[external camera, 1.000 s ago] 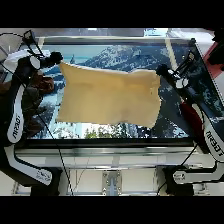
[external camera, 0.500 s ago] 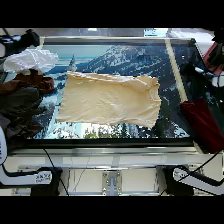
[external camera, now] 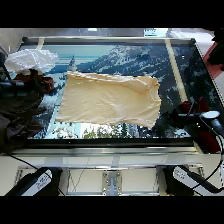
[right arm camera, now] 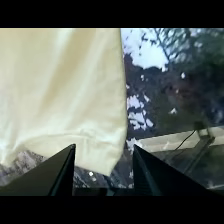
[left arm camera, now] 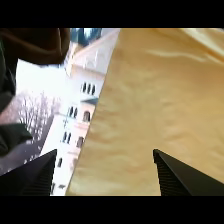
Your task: Fold the shirts.
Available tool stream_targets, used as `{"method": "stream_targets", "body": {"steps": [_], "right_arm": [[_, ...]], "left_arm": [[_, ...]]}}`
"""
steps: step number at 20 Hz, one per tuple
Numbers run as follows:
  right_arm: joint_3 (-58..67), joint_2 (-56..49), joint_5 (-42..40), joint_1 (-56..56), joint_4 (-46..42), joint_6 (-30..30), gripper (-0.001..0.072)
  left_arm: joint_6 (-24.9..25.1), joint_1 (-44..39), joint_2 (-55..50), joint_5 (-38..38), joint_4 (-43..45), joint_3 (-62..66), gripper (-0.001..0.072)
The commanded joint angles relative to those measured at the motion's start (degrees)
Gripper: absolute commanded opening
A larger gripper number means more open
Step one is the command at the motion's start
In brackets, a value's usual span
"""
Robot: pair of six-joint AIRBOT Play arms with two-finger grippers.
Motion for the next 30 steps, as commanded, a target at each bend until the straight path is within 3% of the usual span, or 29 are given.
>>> {"method": "stream_targets", "body": {"steps": [1,5,13,15,17,21,23,24,25,27,29,30], "right_arm": [[-8.37,0.33,0.72,-0.33,7.39,-0.92,0.0405],[-12.46,0.33,-2.93,1.16,12.50,-1.03,0.0404],[-12.98,0.31,-24.37,13.92,15.02,5.70,0.0388],[-12.96,0.31,-25.81,13.84,16.02,5.66,0.0188],[-12.94,0.33,-25.31,13.81,17.68,5.07,0.0046],[-12.83,0.33,-22.03,13.81,22.10,0.66,0.0030],[-12.83,0.33,-20.59,13.81,23.74,-1.42,0.0030],[-12.83,0.33,-20.00,13.81,24.59,-2.80,0.0030],[-12.83,0.33,-19.63,13.81,25.16,-3.98,0.0030],[-12.83,0.33,-19.06,13.81,25.24,-5.53,0.0030],[-12.83,0.33,-19.02,13.81,25.20,-5.92,0.0030],[-12.85,0.33,-19.04,13.81,25.27,-6.40,0.0030]], "left_arm": [[0.22,0.26,4.68,-0.76,-3.48,-11.08,0.0703],[2.51,0.26,5.40,-0.50,-7.65,-12.70,0.0703],[6.67,0.26,5.40,-0.59,-10.62,-12.70,0.0703],[7.30,0.26,5.40,-0.66,-10.62,-12.68,0.0703],[8.24,0.26,5.40,-0.98,-10.60,-12.68,0.0703],[10.60,0.28,8.63,0.00,-10.29,-12.66,0.0703],[10.32,0.28,13.40,-1.09,-4.57,-12.74,0.0703],[7.58,0.31,15.96,-1.84,2.01,-13.35,0.0702],[1.73,0.31,18.93,-1.51,10.91,-15.02,0.0702],[-14.23,1.22,23.74,-0.24,24.68,-20.61,0.0669],[-27.19,4.87,25.27,0.74,22.64,-27.52,0.0639],[-27.34,6.49,25.11,2.84,17.44,-30.88,0.0639]]}}
